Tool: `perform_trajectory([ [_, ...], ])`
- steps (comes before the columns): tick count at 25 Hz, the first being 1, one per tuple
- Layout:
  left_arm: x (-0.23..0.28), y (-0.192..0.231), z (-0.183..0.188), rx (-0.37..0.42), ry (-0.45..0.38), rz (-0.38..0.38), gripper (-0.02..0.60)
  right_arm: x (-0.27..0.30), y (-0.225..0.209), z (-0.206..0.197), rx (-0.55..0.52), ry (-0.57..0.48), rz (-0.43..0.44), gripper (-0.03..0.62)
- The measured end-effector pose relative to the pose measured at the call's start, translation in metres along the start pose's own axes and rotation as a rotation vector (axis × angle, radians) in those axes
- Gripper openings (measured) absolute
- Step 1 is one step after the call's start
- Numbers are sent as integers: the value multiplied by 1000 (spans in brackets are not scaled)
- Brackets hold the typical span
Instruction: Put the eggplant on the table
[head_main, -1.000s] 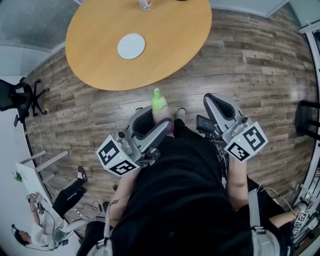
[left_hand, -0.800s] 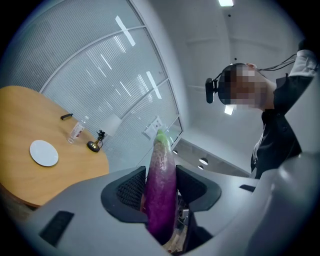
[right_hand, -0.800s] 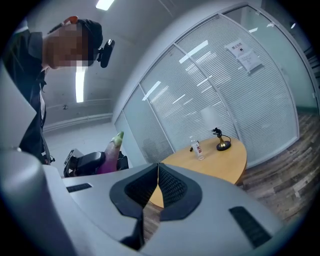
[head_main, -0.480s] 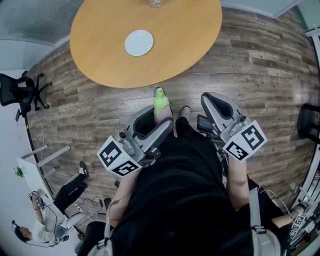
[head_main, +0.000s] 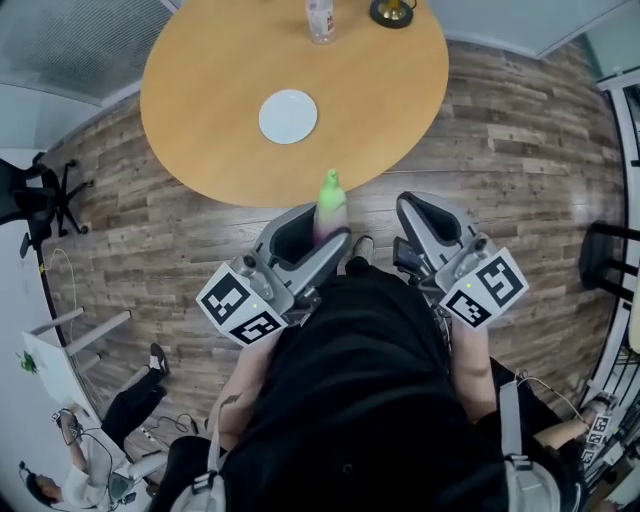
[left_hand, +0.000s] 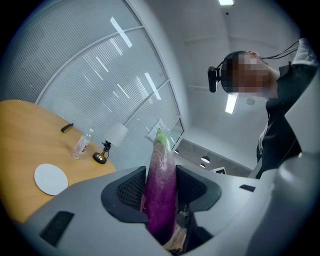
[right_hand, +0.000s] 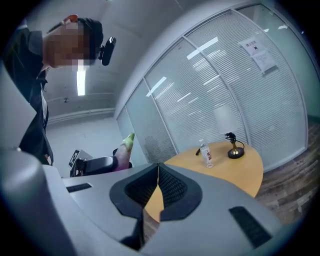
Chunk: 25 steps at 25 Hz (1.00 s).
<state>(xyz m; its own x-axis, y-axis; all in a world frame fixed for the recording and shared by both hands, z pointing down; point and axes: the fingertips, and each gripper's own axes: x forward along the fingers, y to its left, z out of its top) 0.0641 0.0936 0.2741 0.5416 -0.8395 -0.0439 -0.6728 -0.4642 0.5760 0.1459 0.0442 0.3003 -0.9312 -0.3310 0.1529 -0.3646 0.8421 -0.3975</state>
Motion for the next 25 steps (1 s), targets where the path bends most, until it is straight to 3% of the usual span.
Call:
perform_trajectory([
  [6,5,41,26,31,10,7,201,44,-3,13,-34,14,-7,17],
  [15,2,112,49,94,102,60,201,106,-9,25,-44,14,-29,17],
  [25,5,176,44,163,240,76,201,139,-21,28,-12,-6,-136,17],
])
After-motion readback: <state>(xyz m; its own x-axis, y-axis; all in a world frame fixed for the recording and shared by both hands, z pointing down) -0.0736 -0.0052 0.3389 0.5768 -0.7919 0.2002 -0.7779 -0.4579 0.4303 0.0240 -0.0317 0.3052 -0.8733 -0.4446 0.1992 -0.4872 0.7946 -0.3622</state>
